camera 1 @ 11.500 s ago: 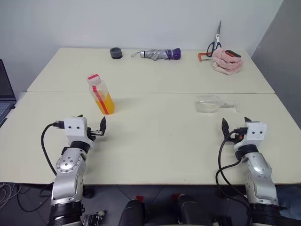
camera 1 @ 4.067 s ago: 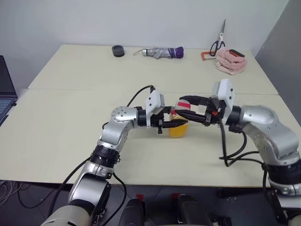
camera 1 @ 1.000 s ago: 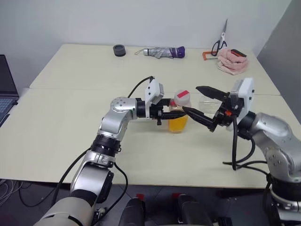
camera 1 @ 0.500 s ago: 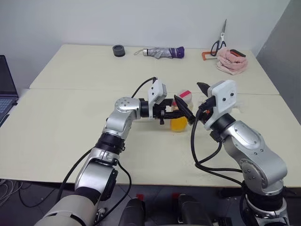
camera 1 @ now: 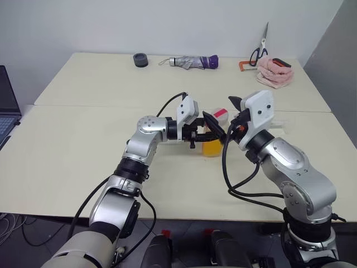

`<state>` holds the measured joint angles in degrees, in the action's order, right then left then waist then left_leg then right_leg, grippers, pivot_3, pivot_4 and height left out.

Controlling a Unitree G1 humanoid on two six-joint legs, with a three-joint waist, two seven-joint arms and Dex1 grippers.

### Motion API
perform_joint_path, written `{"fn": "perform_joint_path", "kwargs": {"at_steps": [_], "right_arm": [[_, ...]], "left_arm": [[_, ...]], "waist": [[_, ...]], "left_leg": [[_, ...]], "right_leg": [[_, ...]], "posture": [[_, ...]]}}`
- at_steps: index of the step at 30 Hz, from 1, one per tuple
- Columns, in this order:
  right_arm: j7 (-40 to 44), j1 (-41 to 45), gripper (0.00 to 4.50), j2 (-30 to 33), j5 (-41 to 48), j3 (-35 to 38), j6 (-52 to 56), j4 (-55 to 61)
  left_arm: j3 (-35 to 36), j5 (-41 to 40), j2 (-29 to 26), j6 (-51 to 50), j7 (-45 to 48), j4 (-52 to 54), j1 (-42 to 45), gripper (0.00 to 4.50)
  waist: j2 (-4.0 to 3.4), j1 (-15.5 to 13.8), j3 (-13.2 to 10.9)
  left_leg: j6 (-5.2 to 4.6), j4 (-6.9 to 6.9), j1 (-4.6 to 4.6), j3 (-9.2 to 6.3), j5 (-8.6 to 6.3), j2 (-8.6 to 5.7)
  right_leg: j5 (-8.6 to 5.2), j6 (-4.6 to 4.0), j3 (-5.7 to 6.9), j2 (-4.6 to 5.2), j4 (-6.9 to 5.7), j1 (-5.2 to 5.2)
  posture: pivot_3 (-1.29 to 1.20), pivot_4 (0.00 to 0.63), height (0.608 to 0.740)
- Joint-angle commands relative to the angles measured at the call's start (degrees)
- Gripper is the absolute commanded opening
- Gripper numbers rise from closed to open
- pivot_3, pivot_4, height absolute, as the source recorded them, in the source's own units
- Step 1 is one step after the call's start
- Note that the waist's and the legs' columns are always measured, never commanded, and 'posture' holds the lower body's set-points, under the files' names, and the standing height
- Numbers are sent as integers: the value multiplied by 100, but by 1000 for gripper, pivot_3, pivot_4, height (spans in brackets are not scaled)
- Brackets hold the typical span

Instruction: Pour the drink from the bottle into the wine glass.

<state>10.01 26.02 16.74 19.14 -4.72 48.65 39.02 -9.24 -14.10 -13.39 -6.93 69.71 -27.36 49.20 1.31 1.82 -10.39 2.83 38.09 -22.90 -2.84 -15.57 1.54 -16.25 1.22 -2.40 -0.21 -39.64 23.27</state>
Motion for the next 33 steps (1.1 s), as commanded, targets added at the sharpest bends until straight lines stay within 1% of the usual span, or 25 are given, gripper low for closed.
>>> {"fn": "perform_joint_path", "kwargs": {"at_steps": [1, 6, 7, 15, 18, 19, 21, 23, 25, 26, 28, 31, 33], "right_arm": [[45, 134, 3901, -5, -16, -26, -9, 88], [100, 92, 2128, 40, -35, -96, 20, 94], [94, 91, 1882, 21, -44, -93, 2, 90], [280, 45, 1889, 51, -62, -216, -194, 54], [1227, -33, 1889, 216, 392, -271, -663, -144], [1722, -22, 1889, 363, 563, -223, -857, -343], [2699, 151, 1889, 753, 771, -128, -1203, -903], [3297, 329, 1889, 1012, 826, -110, -1490, -1337], [3922, 694, 1889, 1261, 846, -89, -1731, -1989], [4148, 851, 1889, 1335, 840, -79, -1833, -2265], [4343, 1072, 1889, 1360, 827, -38, -1944, -2604], [4328, 1121, 1889, 1308, 883, 68, -1906, -2674], [4127, 1078, 2617, 1217, 896, 175, -1881, -2649]], "left_arm": [[25, -45, 1, 132, 32, 228, 107, 1789], [22, -40, 11, 131, 30, 245, 96, 1789], [24, -40, 15, 128, 27, 244, 99, 1789], [20, -67, 17, 71, 51, 285, 102, 1764], [14, -147, -18, -51, 177, 368, 127, 1762], [-3, -178, -44, -97, 261, 425, 132, 1761], [-43, -214, -101, -156, 425, 540, 143, 1761], [-57, -220, -134, -183, 511, 599, 152, 1757], [-56, -209, -159, -181, 556, 633, 168, 1744], [-55, -204, -168, -177, 568, 644, 172, 1744], [-47, -186, -181, -163, 550, 657, 164, 1743], [-18, -184, -198, -182, 472, 693, 134, 1743], [-2, -189, -214, -205, 436, 726, 103, 1743]], "waist": [[0, 0, 0], [0, 2, 0], [0, 1, 0], [0, 1, 0], [0, 1, 0], [0, 2, 0], [0, 2, -1], [-1, 3, -1], [-1, 7, -1], [-1, 7, -1], [-1, 10, -1], [-1, 0, -1], [-1, 0, -1]], "left_leg": [[0, 0, 0, 0, 0, 0], [0, 0, 1, 0, 0, 0], [0, 0, 0, 0, 0, 0], [0, 0, 0, 0, 0, 0], [0, 0, 0, 0, 0, -1], [0, 0, 0, 1, 0, -1], [0, 0, 0, 1, 0, -1], [-1, 0, 1, 2, 0, -2], [-1, 0, 3, 1, -1, 0], [-1, 0, 4, 2, -1, 1], [-2, 0, 4, 0, -1, 4], [-2, -2, 1, -3, -1, 5], [-2, -2, -2, -2, -1, 5]], "right_leg": [[0, 0, 0, 0, 0, 0], [0, 0, 0, 0, -1, 0], [0, 0, 0, 0, -1, 0], [0, 0, 0, 0, 0, 0], [0, 0, 0, 0, 0, 0], [0, 0, 0, 0, 1, 0], [0, 0, 0, -1, 2, 0], [0, 0, 0, -1, 3, -1], [0, 0, 0, -3, 2, -1], [0, 0, -1, -5, 2, -1], [0, 0, 0, -7, 2, -1], [0, -2, 3, -8, 2, 0], [0, -3, 2, -5, 4, 0]], "posture": [[0, 150, 740], [0, 150, 740], [0, 150, 740], [0, 150, 740], [0, 150, 740], [0, 150, 740], [0, 150, 740], [0, 150, 740], [0, 150, 740], [0, 150, 740], [0, 150, 740], [0, 150, 740], [0, 150, 740]]}}
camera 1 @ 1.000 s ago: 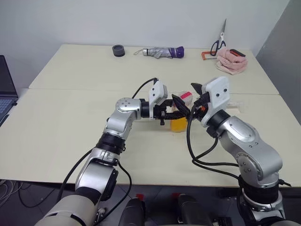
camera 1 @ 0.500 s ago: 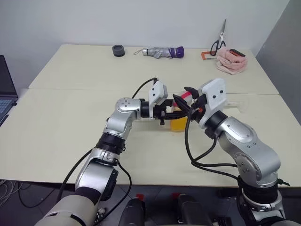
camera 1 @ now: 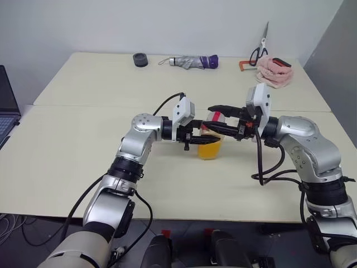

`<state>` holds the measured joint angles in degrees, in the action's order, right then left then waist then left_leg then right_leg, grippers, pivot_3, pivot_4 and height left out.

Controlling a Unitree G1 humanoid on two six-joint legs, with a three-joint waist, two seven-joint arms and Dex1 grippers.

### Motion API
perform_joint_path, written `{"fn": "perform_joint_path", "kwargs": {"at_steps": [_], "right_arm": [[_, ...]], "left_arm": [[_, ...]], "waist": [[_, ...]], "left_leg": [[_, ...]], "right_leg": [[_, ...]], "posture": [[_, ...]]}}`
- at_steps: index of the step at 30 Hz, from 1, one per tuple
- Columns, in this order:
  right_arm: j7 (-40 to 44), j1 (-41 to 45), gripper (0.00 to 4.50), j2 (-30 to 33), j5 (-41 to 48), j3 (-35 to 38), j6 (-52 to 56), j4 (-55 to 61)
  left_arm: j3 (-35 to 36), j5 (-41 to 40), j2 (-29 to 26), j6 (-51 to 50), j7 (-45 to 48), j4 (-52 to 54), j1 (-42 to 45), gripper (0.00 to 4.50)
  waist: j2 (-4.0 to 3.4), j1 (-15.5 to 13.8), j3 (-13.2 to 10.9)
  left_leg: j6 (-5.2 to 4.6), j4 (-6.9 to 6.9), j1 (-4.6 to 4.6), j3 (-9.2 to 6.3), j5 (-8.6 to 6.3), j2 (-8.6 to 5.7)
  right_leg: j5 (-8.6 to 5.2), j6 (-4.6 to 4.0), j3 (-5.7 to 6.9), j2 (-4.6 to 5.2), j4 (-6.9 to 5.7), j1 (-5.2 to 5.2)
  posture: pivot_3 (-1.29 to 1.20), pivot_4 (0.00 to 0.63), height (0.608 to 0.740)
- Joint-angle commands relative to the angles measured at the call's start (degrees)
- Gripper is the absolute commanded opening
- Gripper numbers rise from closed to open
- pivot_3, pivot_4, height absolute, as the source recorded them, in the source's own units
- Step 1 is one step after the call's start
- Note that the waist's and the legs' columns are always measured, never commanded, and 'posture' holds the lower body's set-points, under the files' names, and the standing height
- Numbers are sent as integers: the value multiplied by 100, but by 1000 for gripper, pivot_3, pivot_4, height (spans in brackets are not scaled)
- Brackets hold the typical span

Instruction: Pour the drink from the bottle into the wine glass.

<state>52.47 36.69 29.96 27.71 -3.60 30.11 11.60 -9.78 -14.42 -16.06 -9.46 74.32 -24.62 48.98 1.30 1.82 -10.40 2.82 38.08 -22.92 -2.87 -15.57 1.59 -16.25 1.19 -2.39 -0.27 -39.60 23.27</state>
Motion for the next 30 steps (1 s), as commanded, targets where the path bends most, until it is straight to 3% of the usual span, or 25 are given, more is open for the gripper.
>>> {"fn": "perform_joint_path", "kwargs": {"at_steps": [1, 6, 17, 25, 30], "right_arm": [[-163, -5, 2920, -127, 47, 86, -20, 103], [-420, -189, 4496, -214, 59, 195, -74, 398], [-982, -766, 4500, 50, 426, 503, 448, 1785], [-2515, -1124, 4500, -485, -476, 221, 352, 2440], [-2864, -1194, 4500, -712, -637, 232, 377, 2441]], "left_arm": [[54, -158, 48, 42, -29, 462, 116, 1743], [65, -148, 25, 13, -54, 519, 45, 1743], [78, -131, 15, 57, -104, 370, 53, 1742], [89, -137, 29, 63, -154, 293, 49, 1742], [72, -127, 44, 72, -152, 276, 36, 1742]], "waist": [[0, -1, 0], [0, -8, 0], [0, -11, 0], [0, 2, 0], [0, -3, 0]], "left_leg": [[0, 0, 0, 2, 0, -1], [1, 1, -1, 1, 0, -5], [0, 1, -1, 0, 0, -4], [1, 2, 3, 1, 1, -3], [2, 3, 2, 2, 1, -3]], "right_leg": [[0, 0, -1, 2, 2, 0], [0, 0, -1, 10, 1, 0], [0, 0, 0, 8, 1, 0], [-1, 1, -3, 3, -6, 0], [-1, 1, -3, 3, -6, 0]], "posture": [[0, 150, 740], [0, 150, 740], [0, 150, 740], [0, 150, 740], [0, 150, 740]]}}
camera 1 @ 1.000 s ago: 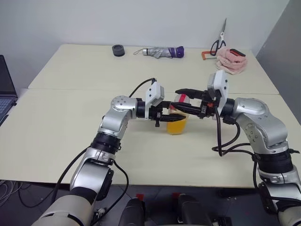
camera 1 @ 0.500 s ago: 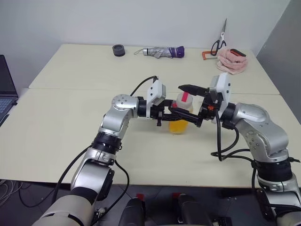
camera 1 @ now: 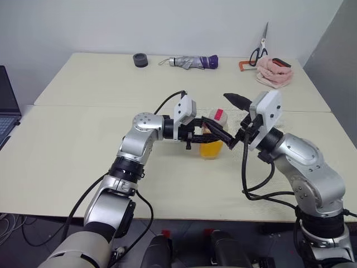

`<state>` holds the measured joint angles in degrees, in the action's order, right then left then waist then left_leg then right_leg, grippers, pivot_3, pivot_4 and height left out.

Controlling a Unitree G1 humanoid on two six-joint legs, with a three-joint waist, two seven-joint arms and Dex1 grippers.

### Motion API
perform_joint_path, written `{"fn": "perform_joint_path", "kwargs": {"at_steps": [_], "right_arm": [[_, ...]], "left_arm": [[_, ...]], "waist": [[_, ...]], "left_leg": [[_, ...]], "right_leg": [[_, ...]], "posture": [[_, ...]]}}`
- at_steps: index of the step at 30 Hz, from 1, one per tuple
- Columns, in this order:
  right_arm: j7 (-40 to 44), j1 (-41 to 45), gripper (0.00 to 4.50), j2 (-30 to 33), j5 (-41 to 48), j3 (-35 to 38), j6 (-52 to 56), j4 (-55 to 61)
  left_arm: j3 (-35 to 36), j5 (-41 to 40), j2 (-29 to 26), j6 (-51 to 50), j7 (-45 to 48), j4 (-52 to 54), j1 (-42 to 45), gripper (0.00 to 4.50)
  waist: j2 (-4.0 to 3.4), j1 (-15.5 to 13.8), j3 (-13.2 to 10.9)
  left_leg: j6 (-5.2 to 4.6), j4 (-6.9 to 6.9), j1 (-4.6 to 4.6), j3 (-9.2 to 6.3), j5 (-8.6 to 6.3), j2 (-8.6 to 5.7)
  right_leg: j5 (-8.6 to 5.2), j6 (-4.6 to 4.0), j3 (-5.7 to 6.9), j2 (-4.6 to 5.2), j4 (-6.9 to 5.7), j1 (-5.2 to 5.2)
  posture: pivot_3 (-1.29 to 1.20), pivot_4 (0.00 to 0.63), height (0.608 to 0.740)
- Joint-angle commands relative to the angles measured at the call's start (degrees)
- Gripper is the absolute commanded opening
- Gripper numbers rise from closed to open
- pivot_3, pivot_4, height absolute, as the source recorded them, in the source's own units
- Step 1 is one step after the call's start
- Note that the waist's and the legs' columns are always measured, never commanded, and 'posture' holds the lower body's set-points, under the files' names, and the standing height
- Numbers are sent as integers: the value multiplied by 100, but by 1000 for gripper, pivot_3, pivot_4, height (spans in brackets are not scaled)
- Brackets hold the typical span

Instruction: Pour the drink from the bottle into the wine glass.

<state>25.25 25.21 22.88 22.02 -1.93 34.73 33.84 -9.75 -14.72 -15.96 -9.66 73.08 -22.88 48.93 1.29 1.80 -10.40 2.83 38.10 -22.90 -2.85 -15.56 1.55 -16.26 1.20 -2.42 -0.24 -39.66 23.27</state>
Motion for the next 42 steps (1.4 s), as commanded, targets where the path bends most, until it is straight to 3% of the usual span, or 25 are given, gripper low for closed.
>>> {"fn": "perform_joint_path", "kwargs": {"at_steps": [1, 42], "right_arm": [[-133, -85, 4500, 33, -102, 72, -86, 217], [-105, -545, 4500, 458, 192, 514, 155, 548]], "left_arm": [[69, -95, 36, 94, -31, 98, 44, 1742], [63, -47, -1, 205, -34, 8, 36, 1742]], "waist": [[0, -4, 0], [0, -1, 0]], "left_leg": [[0, 0, 0, 0, 0, 0], [-1, -1, 0, -1, 0, 1]], "right_leg": [[0, 0, 0, 0, 1, 0], [0, 0, 0, -4, 1, 0]], "posture": [[0, 150, 740], [0, 150, 740]]}}
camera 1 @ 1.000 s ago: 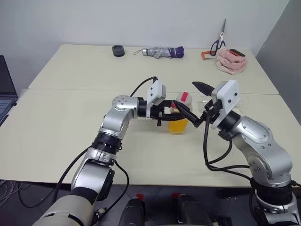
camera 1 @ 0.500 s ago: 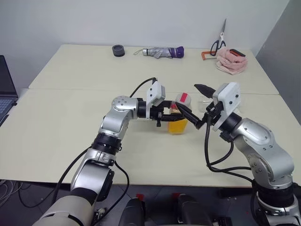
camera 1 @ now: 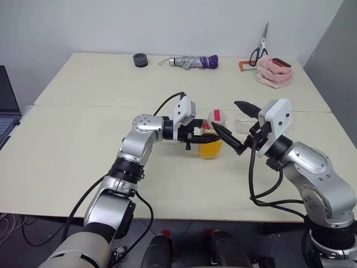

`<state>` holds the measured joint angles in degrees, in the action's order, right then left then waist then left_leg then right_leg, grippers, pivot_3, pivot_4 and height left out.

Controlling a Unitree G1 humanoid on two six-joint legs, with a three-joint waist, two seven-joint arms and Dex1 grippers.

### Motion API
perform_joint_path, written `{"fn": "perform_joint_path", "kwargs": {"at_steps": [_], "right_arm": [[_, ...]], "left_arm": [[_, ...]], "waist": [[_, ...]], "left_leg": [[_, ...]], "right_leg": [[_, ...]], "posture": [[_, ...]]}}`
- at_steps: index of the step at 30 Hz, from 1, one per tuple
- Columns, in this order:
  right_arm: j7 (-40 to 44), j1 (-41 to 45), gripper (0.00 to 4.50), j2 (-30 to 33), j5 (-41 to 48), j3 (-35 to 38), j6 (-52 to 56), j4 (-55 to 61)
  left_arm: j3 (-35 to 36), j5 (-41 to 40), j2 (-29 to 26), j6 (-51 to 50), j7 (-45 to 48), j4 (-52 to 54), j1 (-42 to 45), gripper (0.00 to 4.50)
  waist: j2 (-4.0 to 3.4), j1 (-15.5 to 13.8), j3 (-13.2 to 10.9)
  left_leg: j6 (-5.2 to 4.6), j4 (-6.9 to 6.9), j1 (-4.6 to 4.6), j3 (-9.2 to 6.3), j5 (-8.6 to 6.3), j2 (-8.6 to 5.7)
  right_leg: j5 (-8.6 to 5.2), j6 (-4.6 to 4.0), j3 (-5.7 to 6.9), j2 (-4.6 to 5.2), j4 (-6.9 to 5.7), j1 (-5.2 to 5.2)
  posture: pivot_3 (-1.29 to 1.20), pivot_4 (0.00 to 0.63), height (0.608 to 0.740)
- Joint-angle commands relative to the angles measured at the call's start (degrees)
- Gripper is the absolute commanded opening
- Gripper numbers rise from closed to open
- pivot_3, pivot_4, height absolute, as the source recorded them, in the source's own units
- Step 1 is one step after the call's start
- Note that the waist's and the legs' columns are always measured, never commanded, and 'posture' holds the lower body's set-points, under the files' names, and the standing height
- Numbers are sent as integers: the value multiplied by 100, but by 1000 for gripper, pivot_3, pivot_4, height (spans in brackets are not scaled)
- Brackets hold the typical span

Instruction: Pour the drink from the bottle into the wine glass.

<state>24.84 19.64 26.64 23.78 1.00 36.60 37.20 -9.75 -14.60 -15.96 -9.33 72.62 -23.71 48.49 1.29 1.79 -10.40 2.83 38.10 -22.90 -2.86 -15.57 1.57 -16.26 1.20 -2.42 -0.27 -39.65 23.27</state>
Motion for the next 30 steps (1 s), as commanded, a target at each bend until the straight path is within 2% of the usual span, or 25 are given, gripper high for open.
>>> {"fn": "perform_joint_path", "kwargs": {"at_steps": [1, 30], "right_arm": [[-60, -1, 4500, 95, 19, 228, -28, 219], [107, -114, 4500, 476, 26, 434, -121, 76]], "left_arm": [[62, -59, -1, 173, 14, 89, 79, 1742], [38, -82, -14, 161, 29, 155, 34, 1740]], "waist": [[0, 0, 0], [0, 0, 0]], "left_leg": [[0, 0, 0, 0, 0, 0], [0, 0, 0, 0, 0, 0]], "right_leg": [[0, 0, 0, 0, 0, 0], [0, 0, 0, 0, 0, 0]], "posture": [[0, 150, 740], [0, 150, 740]]}}
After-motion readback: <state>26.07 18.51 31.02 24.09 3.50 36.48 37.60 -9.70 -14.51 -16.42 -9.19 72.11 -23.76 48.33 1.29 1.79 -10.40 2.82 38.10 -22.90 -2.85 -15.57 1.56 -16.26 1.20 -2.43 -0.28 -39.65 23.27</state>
